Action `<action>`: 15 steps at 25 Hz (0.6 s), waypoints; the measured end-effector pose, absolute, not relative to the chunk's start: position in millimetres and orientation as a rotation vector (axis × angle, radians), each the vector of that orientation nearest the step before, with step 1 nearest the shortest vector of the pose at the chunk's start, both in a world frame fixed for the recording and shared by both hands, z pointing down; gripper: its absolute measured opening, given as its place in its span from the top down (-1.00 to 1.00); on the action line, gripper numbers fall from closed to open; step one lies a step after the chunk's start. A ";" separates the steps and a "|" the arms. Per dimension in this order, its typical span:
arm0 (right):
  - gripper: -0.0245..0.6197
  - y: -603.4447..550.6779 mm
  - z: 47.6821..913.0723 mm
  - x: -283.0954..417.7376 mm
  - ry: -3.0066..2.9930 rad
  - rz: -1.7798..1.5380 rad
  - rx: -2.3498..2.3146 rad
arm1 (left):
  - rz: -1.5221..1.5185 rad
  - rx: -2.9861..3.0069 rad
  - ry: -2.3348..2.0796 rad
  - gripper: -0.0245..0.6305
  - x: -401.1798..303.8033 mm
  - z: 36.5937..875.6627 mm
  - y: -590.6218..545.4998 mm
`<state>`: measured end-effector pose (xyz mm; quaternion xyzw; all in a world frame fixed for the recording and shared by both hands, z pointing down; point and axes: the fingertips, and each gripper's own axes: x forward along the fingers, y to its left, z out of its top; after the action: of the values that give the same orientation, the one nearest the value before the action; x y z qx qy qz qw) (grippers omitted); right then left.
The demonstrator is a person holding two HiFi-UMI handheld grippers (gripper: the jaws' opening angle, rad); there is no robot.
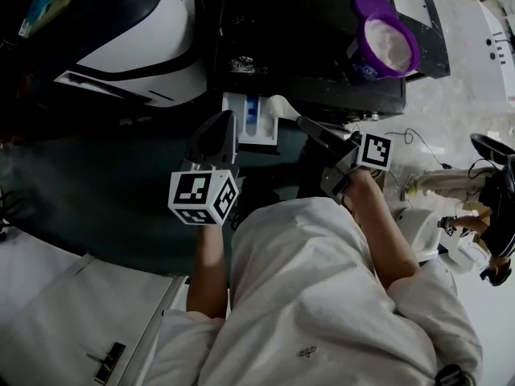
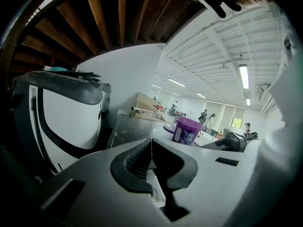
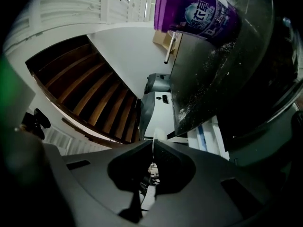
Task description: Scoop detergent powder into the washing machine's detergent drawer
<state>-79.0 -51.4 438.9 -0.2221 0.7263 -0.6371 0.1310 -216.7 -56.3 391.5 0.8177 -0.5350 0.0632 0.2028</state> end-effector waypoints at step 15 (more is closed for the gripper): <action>0.89 -37.1 498.2 -82.3 2.123 -1.819 -0.931 | 0.228 2.296 -1.380 0.86 -234.0 418.7 -37.1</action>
<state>-82.3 -37.1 498.2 -0.3146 0.7170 -0.6144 0.0971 -234.0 -37.1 418.7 0.8321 -0.5003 0.0828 0.2244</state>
